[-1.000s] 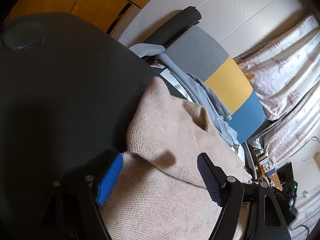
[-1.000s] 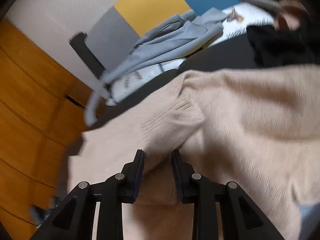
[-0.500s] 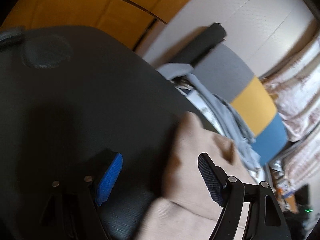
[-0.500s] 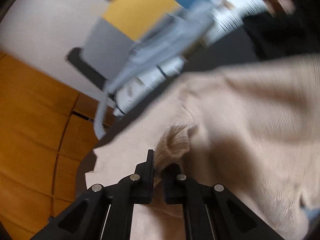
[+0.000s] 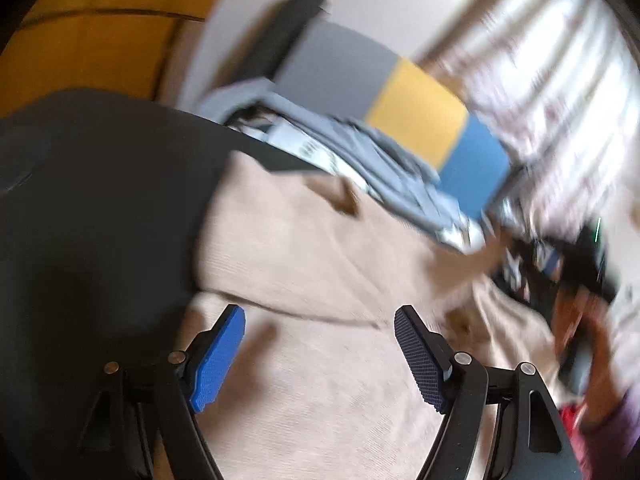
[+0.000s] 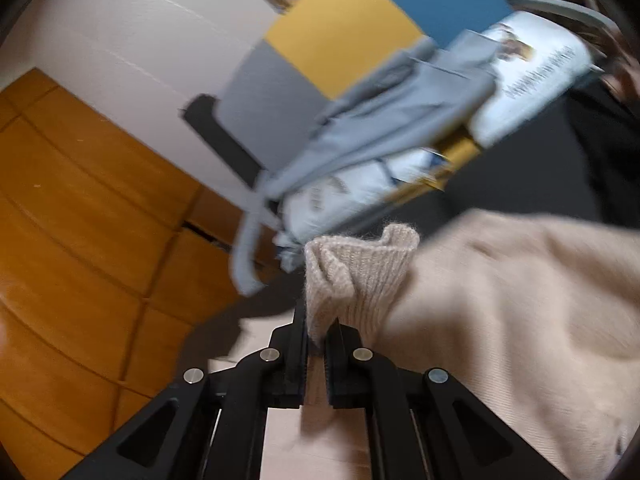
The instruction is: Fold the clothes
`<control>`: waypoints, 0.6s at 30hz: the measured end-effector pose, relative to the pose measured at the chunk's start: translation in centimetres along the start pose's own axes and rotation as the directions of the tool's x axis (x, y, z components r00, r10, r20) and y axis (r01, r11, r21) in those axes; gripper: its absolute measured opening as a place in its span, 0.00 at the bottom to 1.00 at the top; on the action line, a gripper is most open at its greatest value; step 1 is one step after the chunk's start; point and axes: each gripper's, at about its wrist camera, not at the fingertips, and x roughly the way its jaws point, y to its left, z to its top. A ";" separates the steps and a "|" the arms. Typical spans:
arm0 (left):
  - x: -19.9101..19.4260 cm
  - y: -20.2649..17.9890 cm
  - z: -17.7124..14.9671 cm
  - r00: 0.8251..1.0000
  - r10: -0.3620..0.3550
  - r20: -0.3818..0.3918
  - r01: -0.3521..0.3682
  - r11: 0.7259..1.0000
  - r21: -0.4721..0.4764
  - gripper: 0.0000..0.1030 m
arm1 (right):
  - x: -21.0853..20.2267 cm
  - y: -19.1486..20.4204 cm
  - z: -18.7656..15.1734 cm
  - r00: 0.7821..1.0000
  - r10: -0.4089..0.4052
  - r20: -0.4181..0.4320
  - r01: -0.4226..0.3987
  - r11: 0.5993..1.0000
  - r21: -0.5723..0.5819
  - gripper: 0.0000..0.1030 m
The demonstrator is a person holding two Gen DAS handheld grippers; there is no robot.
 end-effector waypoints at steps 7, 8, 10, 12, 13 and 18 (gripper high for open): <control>5.3 -1.2 0.2 0.991 0.034 -0.130 -0.028 0.999 0.047 0.57 | -2.0 7.7 3.0 0.993 0.095 0.064 -0.087 0.989 -0.123 0.05; 5.3 -0.6 0.7 0.993 0.044 -0.110 -0.042 0.999 0.023 0.56 | -2.5 7.8 3.0 0.993 0.090 0.078 -0.080 0.988 -0.128 0.05; 5.0 1.2 1.8 0.995 0.084 -0.049 -0.086 0.996 -0.039 0.56 | -3.5 6.9 2.8 0.993 0.061 0.099 -0.047 0.990 -0.133 0.05; 4.0 3.0 2.6 0.992 0.127 0.012 -0.125 0.987 -0.101 0.56 | -4.0 5.0 2.4 0.994 0.017 0.111 -0.004 0.993 -0.116 0.05; 3.3 4.1 2.7 0.990 0.139 0.038 -0.133 0.982 -0.131 0.58 | -4.0 3.8 2.1 0.994 -0.004 0.110 0.014 0.995 -0.096 0.05; 1.8 6.3 1.3 0.990 0.137 0.043 -0.127 0.975 -0.180 0.60 | -1.0 -3.7 -1.6 0.992 -0.123 -0.012 0.123 0.991 0.048 0.05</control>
